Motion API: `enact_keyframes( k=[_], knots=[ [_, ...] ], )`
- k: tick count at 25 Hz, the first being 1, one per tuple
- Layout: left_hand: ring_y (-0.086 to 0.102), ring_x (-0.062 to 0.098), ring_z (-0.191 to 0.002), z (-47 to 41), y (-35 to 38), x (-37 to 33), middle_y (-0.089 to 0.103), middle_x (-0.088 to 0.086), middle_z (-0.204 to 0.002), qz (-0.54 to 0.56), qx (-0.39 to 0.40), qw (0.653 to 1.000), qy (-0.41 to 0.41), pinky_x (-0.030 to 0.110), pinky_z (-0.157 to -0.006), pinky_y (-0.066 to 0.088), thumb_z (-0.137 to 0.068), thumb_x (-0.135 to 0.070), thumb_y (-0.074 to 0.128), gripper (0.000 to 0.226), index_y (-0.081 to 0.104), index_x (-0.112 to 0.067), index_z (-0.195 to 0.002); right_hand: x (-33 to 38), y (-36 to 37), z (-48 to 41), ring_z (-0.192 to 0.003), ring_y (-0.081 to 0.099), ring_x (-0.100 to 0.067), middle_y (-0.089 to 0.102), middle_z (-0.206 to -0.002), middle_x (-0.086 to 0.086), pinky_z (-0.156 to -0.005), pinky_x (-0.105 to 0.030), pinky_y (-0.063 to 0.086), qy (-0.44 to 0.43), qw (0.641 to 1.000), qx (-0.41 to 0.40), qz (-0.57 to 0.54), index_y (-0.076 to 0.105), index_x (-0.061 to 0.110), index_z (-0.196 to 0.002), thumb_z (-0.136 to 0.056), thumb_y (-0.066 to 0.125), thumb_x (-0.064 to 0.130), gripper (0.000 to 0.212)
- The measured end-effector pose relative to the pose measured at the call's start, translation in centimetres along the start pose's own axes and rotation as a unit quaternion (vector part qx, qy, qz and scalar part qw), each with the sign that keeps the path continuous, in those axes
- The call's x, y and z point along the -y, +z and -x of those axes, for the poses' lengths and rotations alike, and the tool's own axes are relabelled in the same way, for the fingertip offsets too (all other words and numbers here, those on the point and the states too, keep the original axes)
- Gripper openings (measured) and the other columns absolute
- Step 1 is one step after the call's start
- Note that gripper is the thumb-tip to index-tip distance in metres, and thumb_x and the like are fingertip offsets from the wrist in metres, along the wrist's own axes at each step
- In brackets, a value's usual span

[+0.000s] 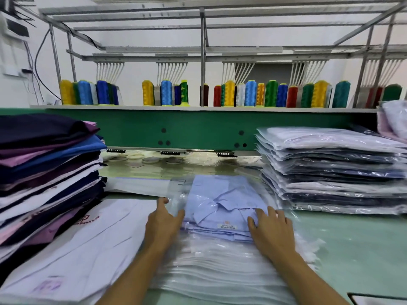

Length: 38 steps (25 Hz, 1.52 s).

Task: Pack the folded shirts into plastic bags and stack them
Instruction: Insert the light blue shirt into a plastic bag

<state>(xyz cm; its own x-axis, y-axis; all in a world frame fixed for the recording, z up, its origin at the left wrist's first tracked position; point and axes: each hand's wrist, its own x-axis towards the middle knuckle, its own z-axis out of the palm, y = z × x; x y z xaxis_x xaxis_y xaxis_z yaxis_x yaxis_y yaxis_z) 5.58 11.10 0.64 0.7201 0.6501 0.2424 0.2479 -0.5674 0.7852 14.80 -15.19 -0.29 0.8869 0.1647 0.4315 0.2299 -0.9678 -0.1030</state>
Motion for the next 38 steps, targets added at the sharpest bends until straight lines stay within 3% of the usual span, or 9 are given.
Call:
enact_keyframes(
  k=[3,5,7,12,17,24,29,33,38],
  knots=[
    [0.063,0.023,-0.079,-0.2,-1.2,-0.4,0.068,0.006,-0.096,0.112,0.077,0.989,-0.055,0.033,-0.066,0.051,-0.087,-0.031,0.068,0.031,0.057,-0.021,-0.115,1.1,-0.7,0.5,-0.133,0.044,-0.022,0.052,-0.143,0.005,-0.105,-0.038,0.037,-0.119,0.987,-0.056,-0.093,0.057,0.033,-0.138,-0.099,0.050,0.047,0.041],
    [0.052,0.017,-0.054,0.3,-1.4,-1.1,0.066,0.003,-0.079,0.207,0.138,0.967,-0.051,0.024,-0.048,0.038,-0.088,-0.021,0.066,0.024,0.062,-0.020,-0.111,2.7,-1.4,1.2,-0.123,0.050,-0.018,0.056,-0.133,0.009,-0.098,-0.036,0.043,-0.220,0.959,-0.036,-0.176,0.059,0.034,-0.135,-0.095,0.058,0.043,0.041],
    [0.036,0.014,-0.044,0.7,-1.7,-1.8,0.053,0.002,-0.066,0.288,0.213,0.933,-0.024,0.019,-0.044,0.025,-0.090,-0.014,0.061,0.021,0.065,-0.020,-0.110,4.6,-1.6,2.2,-0.110,0.053,-0.015,0.057,-0.121,0.011,-0.083,-0.033,0.046,-0.282,0.942,-0.013,-0.182,0.059,0.036,-0.128,-0.092,0.058,0.038,0.036],
    [0.020,0.013,-0.045,1.2,-1.8,-2.7,0.030,-0.002,-0.057,0.380,0.298,0.876,0.011,0.017,-0.041,0.020,-0.094,-0.003,0.056,0.021,0.067,-0.012,-0.110,6.1,-1.7,3.5,-0.094,0.052,-0.017,0.050,-0.098,0.011,-0.063,-0.032,0.035,-0.288,0.950,-0.028,-0.116,0.055,0.033,-0.111,-0.095,0.048,0.030,0.018],
    [0.019,0.010,-0.044,2.1,-0.8,-3.0,0.029,-0.004,-0.055,0.419,0.302,0.856,0.008,0.016,-0.038,0.021,-0.093,-0.014,0.068,0.020,0.069,-0.018,-0.113,7.2,-2.9,4.2,-0.084,0.056,-0.011,0.059,-0.093,0.013,-0.053,-0.026,0.039,-0.289,0.921,-0.146,-0.218,0.062,0.026,-0.108,-0.084,0.050,0.021,0.027],
    [0.020,0.009,-0.042,3.0,0.0,-3.5,0.027,-0.003,-0.055,0.461,0.302,0.834,-0.005,0.017,-0.036,0.021,-0.083,-0.021,0.078,0.038,0.069,-0.023,-0.120,7.6,-2.3,3.9,-0.068,0.056,-0.010,0.061,-0.068,0.011,-0.048,-0.026,0.042,-0.306,0.890,-0.251,-0.228,0.066,0.023,-0.091,-0.093,0.068,0.032,0.010],
    [0.020,0.008,-0.039,3.0,0.1,-3.7,0.027,-0.004,-0.052,0.466,0.311,0.828,-0.035,0.018,-0.035,0.018,-0.088,-0.010,0.072,0.036,0.068,-0.019,-0.123,8.2,-2.1,3.7,-0.063,0.051,-0.017,0.055,-0.056,0.006,-0.060,-0.032,0.043,-0.319,0.873,-0.308,-0.202,0.071,0.021,-0.084,-0.091,0.066,0.027,0.010],
    [0.021,0.007,-0.040,3.0,0.2,-3.8,0.028,-0.003,-0.055,0.482,0.295,0.822,-0.068,0.018,-0.037,0.016,-0.092,-0.002,0.065,0.034,0.062,-0.009,-0.125,8.2,-2.3,3.5,-0.064,0.052,-0.019,0.055,-0.053,0.010,-0.065,-0.033,0.042,-0.312,0.875,-0.312,-0.200,0.061,0.022,-0.067,-0.086,0.068,0.026,0.021],
    [0.027,0.005,-0.037,2.2,-0.5,-4.0,0.029,-0.006,-0.052,0.568,0.210,0.789,-0.104,0.016,-0.035,0.020,-0.094,0.004,0.057,0.022,0.059,-0.009,-0.112,6.4,-2.5,3.0,-0.067,0.048,-0.019,0.053,-0.054,0.010,-0.064,-0.036,0.041,-0.256,0.913,-0.254,-0.189,0.054,0.022,-0.062,-0.081,0.072,0.027,0.027]
  ],
)
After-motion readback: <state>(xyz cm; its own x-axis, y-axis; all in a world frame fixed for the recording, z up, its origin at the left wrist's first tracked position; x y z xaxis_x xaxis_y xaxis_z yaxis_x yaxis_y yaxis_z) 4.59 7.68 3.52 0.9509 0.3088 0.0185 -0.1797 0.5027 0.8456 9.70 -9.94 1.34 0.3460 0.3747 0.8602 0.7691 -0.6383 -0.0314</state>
